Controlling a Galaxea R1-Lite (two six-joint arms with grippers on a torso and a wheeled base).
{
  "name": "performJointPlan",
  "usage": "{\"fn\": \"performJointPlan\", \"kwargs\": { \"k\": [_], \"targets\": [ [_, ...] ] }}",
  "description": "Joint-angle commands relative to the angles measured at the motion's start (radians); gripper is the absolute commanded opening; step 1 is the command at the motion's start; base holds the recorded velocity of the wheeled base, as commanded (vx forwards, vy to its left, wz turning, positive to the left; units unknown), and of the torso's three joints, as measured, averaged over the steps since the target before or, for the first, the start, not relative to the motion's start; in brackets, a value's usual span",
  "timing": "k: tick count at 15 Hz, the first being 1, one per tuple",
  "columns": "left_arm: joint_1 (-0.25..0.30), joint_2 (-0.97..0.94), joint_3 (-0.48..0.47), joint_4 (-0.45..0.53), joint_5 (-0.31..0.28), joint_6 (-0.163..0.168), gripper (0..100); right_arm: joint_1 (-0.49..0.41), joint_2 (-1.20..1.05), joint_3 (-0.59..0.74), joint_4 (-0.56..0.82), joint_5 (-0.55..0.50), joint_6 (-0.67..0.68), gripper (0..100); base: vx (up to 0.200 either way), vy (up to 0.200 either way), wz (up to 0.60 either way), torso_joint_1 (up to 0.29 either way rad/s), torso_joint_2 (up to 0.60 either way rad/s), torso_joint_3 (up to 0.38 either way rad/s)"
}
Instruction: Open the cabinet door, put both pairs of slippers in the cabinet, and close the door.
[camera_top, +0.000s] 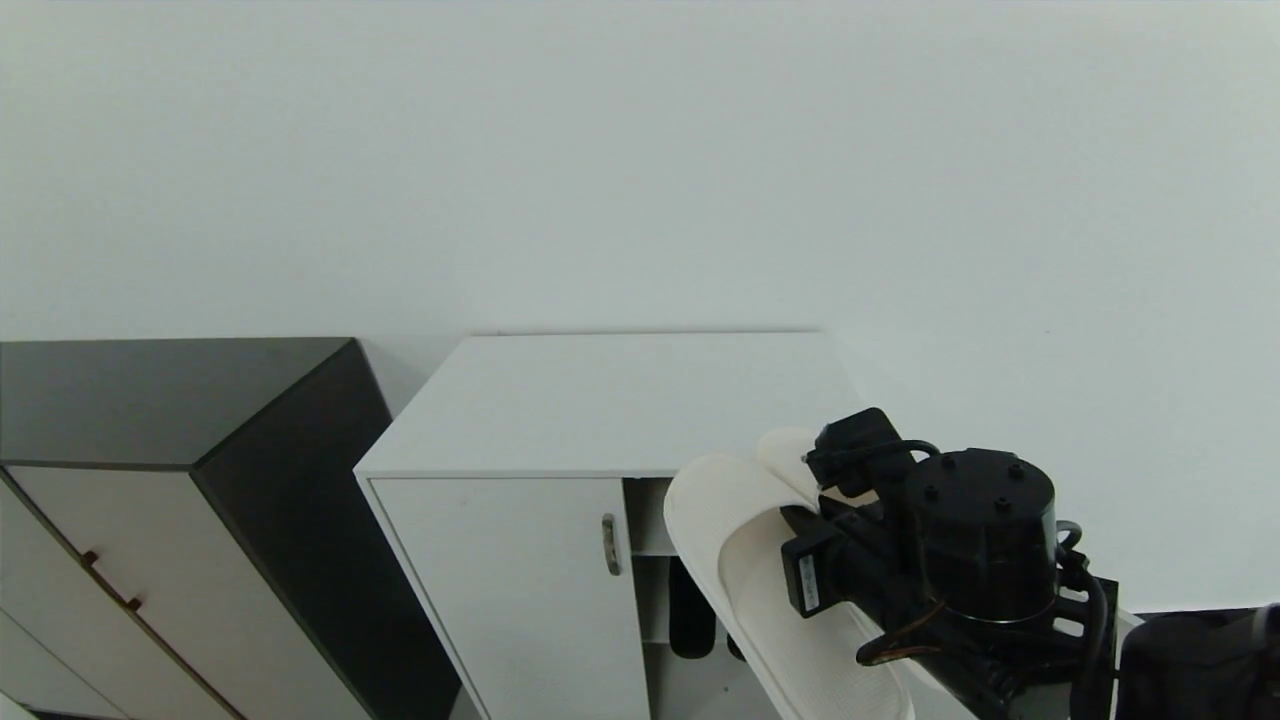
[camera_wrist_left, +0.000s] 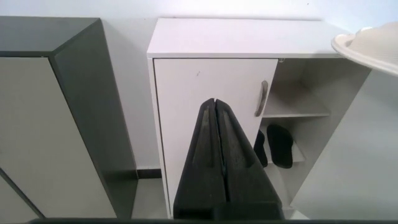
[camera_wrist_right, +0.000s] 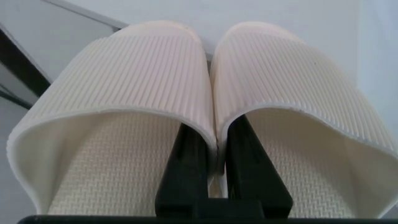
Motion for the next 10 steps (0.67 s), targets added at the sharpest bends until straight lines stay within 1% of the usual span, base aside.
{"fn": "performJointPlan", "kwargs": {
  "k": [1,7,8,10],
  "targets": [
    [0.0,0.002,0.0,-0.001,0.0,-0.001,0,0.008,0.0,0.0,-0.002,0.001,0.003,0,0.0,0.0,0.0,0.0,0.0,0.0],
    [0.0,0.0,0.0,-0.001,0.0,-0.001,0,0.016,0.002,0.003,-0.002,0.001,0.004,0,0.0,0.0,0.0,0.0,0.0,0.0],
    [0.0,0.0,0.0,-0.001,0.0,-0.001,0,0.019,0.002,0.003,-0.002,0.001,0.004,0,0.0,0.0,0.0,-0.061,0.11,0.071],
    [0.0,0.002,0.0,-0.001,0.0,-0.001,0,0.019,0.002,0.003,-0.002,0.001,0.003,0,0.0,0.0,0.0,-0.154,0.36,0.205]
  ]
}}
